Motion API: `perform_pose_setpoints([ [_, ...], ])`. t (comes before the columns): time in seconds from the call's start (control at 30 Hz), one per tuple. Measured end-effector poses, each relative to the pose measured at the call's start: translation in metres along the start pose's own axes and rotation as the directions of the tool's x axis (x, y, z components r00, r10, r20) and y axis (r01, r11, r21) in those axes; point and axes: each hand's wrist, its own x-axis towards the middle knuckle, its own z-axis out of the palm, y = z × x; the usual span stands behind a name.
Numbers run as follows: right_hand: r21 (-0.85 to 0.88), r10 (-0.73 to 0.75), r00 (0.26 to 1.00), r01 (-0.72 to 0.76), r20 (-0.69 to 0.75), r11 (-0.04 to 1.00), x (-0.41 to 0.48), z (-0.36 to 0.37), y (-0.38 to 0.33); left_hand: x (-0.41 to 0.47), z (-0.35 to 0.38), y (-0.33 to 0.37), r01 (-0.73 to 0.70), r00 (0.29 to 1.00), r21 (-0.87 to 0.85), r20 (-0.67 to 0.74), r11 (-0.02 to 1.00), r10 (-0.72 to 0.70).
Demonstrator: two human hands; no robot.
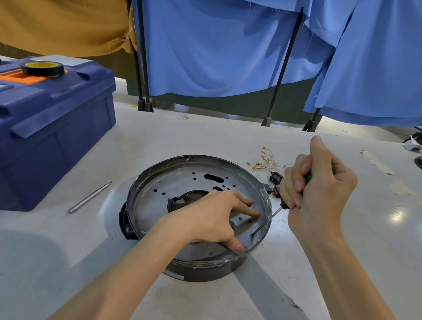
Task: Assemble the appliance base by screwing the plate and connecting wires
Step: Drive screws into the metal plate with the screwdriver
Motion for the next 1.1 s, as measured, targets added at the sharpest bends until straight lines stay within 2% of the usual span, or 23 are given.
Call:
perform_pose_setpoints([
  [0.13, -0.042, 0.11, 0.967, -0.103, 0.231, 0.994, -0.005, 0.002, -0.006, -0.003, 0.001, -0.001, -0.004, 1.0, -0.078, -0.026, 0.997, 0.002],
  [0.27, -0.199, 0.074, 0.882, 0.022, 0.465, 0.98, 0.002, -0.004, -0.017, -0.006, 0.001, 0.001, 0.002, 1.0, -0.149, -0.027, 0.989, -0.006],
  [0.33, -0.172, 0.071, 0.862, 0.019, 0.502, 0.985, 0.004, -0.002, -0.021, -0.007, 0.0, 0.003, 0.002, 1.0, -0.165, -0.018, 0.986, -0.005],
  [0.47, -0.089, 0.021, 0.871, 0.026, 0.49, 0.996, -0.007, 0.003, -0.013, -0.01, 0.0, 0.005, -0.002, 1.0, -0.238, -0.017, 0.971, -0.002],
  [0.6, -0.092, 0.119, 0.808, -0.081, 0.577, 0.993, -0.011, 0.001, -0.013, -0.011, 0.0, 0.004, -0.007, 1.0, -0.267, -0.001, 0.964, 0.007],
  [0.67, -0.121, 0.108, 0.82, -0.048, 0.562, 0.992, -0.008, -0.002, -0.016, -0.009, 0.002, 0.003, -0.018, 1.0, -0.228, -0.004, 0.974, 0.017],
  [0.77, -0.203, -0.005, 0.858, 0.127, 0.514, 0.971, -0.007, -0.003, -0.014, -0.007, 0.002, 0.001, -0.019, 1.0, -0.184, 0.003, 0.983, 0.02],
  [0.9, -0.433, -0.219, 0.914, 0.361, 0.342, 0.826, -0.014, 0.005, 0.001, -0.007, 0.001, 0.002, -0.012, 1.0, -0.225, -0.008, 0.974, 0.011],
  [1.03, -0.553, -0.361, 0.925, 0.363, 0.117, 0.75, -0.016, 0.009, 0.014, -0.007, -0.001, 0.011, -0.055, 0.998, -0.359, -0.026, 0.932, 0.048],
  [1.1, -0.594, -0.388, 0.92, 0.346, 0.062, 0.726, -0.016, 0.011, 0.016, -0.006, -0.001, 0.019, -0.108, 0.994, -0.35, -0.066, 0.93, 0.091],
])
